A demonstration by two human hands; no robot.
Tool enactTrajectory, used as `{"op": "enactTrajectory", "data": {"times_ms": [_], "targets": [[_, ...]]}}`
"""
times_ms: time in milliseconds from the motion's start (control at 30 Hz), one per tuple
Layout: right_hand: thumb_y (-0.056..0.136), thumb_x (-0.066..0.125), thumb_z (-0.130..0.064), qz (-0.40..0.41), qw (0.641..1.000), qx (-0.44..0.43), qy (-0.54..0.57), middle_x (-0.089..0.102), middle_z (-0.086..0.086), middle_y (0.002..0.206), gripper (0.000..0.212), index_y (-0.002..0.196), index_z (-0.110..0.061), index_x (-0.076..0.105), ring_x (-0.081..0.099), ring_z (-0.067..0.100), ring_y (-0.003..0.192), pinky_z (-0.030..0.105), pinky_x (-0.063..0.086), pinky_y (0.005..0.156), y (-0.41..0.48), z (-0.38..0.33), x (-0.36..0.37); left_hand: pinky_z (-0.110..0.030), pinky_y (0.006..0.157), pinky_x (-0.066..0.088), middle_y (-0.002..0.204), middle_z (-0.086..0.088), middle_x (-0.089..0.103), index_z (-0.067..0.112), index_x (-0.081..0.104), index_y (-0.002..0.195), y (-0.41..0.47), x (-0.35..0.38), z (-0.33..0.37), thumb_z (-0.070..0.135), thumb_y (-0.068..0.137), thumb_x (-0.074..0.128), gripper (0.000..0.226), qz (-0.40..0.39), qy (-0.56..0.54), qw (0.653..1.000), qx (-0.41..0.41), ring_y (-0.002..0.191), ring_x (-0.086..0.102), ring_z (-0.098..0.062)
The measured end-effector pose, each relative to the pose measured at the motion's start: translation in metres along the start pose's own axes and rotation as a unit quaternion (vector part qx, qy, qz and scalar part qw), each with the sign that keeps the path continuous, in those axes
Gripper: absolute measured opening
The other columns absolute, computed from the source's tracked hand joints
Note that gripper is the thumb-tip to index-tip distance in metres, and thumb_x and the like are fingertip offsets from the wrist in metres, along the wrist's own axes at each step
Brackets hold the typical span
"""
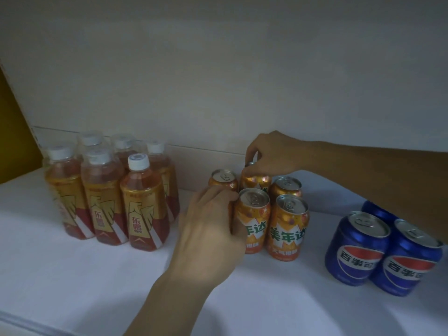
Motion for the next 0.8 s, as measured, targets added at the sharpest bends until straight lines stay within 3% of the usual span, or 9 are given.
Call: {"op": "enactTrajectory", "data": {"times_ms": [367, 800], "targets": [[0.090, 0.073, -0.051, -0.038, 0.999, -0.002, 0.016, 0.065, -0.012, 0.080, 0.036, 0.107, -0.019, 0.073, 0.062, 0.003, 0.075, 0.025, 0.051, 0.069, 0.006, -0.001, 0.014, -0.049, 0.097, 0.047, 0.122, 0.015, 0.062, 0.029, 0.064, 0.118, 0.000, 0.001, -0.001, 0.034, 0.082, 0.057, 0.037, -0.007, 0.003, 1.000, -0.011, 0.122, 0.051, -0.015], [0.091, 0.073, -0.048, -0.071, 0.997, 0.007, -0.002, 0.066, -0.008, 0.087, 0.038, 0.111, -0.016, 0.072, 0.063, 0.007, 0.082, 0.027, 0.053, 0.073, 0.008, -0.004, 0.011, -0.048, 0.097, 0.047, 0.122, 0.015, 0.062, 0.030, 0.063, 0.118, -0.001, 0.001, 0.001, 0.035, 0.081, 0.056, 0.038, -0.001, 0.001, 1.000, -0.014, 0.122, 0.050, -0.014]]}}
Point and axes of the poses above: each hand's wrist, its own y-axis towards the middle knuckle, its own x-axis out of the palm, z = x × y, the point moved 3 cm from there along y, towards the middle knuckle
